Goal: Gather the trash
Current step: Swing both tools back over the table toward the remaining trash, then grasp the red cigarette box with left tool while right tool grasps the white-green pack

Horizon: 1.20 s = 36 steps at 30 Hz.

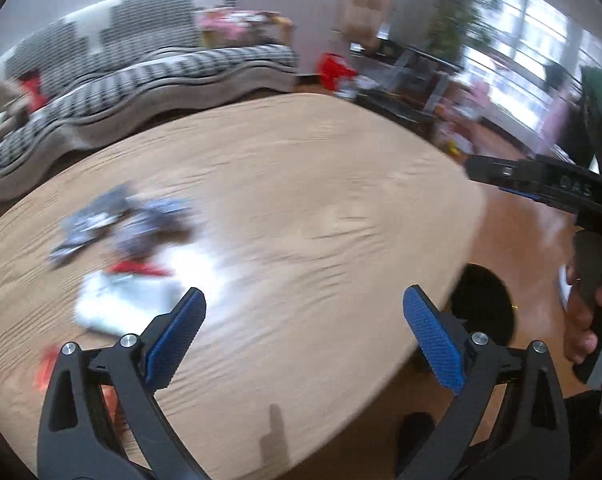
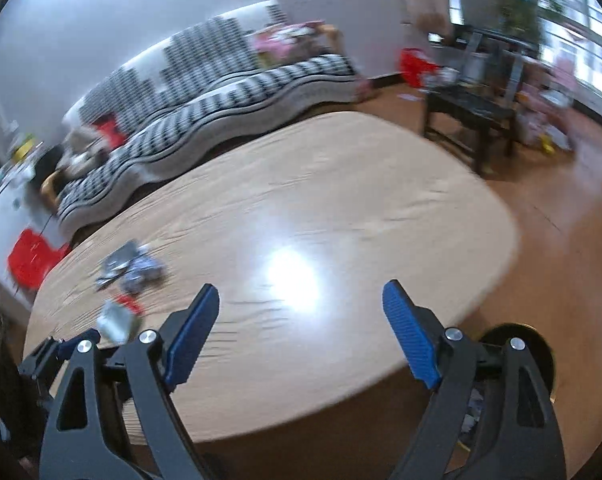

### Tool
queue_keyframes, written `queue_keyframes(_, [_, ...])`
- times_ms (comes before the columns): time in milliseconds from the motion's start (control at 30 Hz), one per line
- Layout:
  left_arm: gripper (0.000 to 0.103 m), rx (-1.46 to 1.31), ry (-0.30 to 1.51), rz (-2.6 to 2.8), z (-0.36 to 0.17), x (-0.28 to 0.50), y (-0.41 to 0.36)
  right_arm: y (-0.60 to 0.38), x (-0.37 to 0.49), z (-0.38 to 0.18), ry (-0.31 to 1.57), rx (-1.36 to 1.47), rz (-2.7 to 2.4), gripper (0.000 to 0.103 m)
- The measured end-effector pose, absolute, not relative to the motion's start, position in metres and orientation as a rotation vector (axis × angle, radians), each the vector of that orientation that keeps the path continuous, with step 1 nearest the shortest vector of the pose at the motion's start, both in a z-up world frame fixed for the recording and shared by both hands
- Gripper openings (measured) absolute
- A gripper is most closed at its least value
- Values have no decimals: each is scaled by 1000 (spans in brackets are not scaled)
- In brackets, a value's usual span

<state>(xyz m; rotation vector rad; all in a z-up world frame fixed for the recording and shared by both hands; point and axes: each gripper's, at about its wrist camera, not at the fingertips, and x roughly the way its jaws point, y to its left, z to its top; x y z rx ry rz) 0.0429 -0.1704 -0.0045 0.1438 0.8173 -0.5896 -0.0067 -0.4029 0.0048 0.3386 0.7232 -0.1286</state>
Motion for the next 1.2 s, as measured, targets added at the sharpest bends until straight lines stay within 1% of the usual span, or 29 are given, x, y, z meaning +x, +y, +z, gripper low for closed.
queue_keyframes(233, [96, 83, 858, -419, -15, 58, -59, -308, 40, -1, 771, 236, 53, 81])
queue_keyframes(333, [96, 89, 864, -395, -19, 57, -35, -274, 53, -9, 795, 197, 128, 81])
queue_keyframes(500, [96, 96, 892, -371, -33, 57, -13, -238, 66, -22, 828, 140, 189, 81])
queue_keyframes(667, [96, 144, 937, -347, -55, 57, -14, -221, 77, -32, 858, 116, 217, 81])
queue_keyframes(833, [96, 222, 928, -321, -68, 61, -23, -216, 86, -39, 881, 116, 230, 81])
queue_keyframes(933, [96, 248, 919, -269, -73, 68, -14, -207, 90, -45, 898, 90, 259, 81])
queue_keyframes(1033, [96, 208, 927, -198, -71, 78, 8, -197, 94, -52, 917, 40, 288, 81])
queue_keyframes(1200, [96, 26, 987, -135, -67, 90, 54, -168, 104, -72, 952, -97, 351, 81])
